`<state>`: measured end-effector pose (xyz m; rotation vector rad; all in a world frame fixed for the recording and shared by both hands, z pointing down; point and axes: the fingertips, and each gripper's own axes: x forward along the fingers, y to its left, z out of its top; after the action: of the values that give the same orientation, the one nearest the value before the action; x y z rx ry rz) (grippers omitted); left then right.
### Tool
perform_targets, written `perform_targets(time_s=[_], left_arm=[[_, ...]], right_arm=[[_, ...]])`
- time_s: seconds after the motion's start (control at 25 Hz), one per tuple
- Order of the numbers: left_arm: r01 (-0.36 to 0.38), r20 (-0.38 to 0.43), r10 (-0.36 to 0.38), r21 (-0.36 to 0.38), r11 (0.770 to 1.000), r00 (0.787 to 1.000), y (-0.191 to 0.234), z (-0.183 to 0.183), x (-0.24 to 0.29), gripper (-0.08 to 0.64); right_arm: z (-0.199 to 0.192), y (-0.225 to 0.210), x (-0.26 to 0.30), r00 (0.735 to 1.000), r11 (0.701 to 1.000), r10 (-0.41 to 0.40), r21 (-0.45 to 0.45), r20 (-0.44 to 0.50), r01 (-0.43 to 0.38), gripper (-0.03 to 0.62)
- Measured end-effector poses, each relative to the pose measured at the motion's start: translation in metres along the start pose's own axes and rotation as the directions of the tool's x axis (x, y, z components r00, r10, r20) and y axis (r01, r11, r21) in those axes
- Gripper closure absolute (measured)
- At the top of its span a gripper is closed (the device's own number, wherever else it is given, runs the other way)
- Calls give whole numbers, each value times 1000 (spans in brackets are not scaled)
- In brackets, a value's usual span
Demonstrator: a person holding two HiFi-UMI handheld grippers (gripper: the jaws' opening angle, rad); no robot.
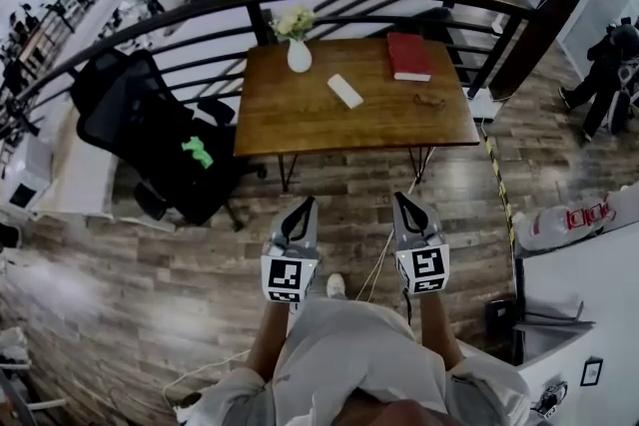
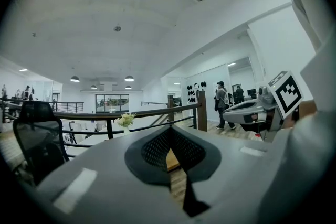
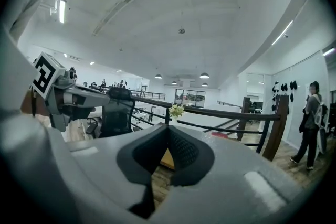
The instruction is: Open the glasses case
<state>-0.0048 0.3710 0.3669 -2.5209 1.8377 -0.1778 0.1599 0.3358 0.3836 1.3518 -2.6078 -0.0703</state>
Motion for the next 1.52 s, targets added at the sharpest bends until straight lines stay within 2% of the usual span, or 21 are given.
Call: perform_targets(time_s=[0.32, 0.52, 0.76, 1.52], left_arm=[[32, 2, -31, -19, 999, 1000, 41, -7, 28, 540], [42, 18, -41, -37, 998, 999, 52, -6, 42, 540], [28, 31, -26, -55, 998, 999, 73, -8, 65, 540], [-68, 1, 68, -18, 998, 998, 121, 14, 205, 540]], right_arm=[[5, 8, 46, 999, 999, -33, 5, -17, 33, 589], [5, 6, 64, 999, 999, -32, -12, -40, 31, 589], [16, 4, 96, 1000, 999, -14, -39, -20, 13, 589], [37, -90, 234, 997, 997, 82, -10, 12, -82, 589]])
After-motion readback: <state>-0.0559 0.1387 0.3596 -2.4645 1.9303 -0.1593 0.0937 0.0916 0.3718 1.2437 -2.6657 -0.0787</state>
